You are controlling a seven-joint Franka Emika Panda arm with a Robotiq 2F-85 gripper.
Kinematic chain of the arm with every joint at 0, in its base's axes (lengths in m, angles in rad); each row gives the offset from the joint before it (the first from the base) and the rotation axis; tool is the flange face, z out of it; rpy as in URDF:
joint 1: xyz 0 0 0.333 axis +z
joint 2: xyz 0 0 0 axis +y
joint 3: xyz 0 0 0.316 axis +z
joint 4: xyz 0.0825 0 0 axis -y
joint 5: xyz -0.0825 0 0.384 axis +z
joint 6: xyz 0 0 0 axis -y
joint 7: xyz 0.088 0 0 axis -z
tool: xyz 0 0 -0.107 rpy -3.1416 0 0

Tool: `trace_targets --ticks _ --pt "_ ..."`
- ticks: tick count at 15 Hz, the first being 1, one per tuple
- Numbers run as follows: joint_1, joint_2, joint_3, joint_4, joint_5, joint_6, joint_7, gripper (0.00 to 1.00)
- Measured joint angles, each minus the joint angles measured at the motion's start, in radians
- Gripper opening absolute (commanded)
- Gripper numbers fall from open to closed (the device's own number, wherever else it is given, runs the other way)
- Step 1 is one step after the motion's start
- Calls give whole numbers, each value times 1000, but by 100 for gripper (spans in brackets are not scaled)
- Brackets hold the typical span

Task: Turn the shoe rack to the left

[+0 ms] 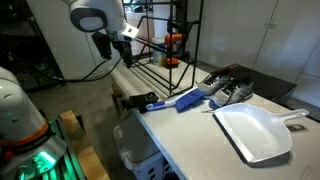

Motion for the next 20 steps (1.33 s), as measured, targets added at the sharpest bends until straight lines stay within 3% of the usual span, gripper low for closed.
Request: trace_targets --ticks 5,9,14,18,20 --pt "-97 -27 -80 112 33 -255 -4 100" --pt "-191 -39 -74 258 27 -486 160 100" --pt "-284 -67 5 469 22 -656 512 100" --pt "-325 -75 106 594 3 -665 783 100" --pt "-331 -74 127 611 -3 -665 823 100"
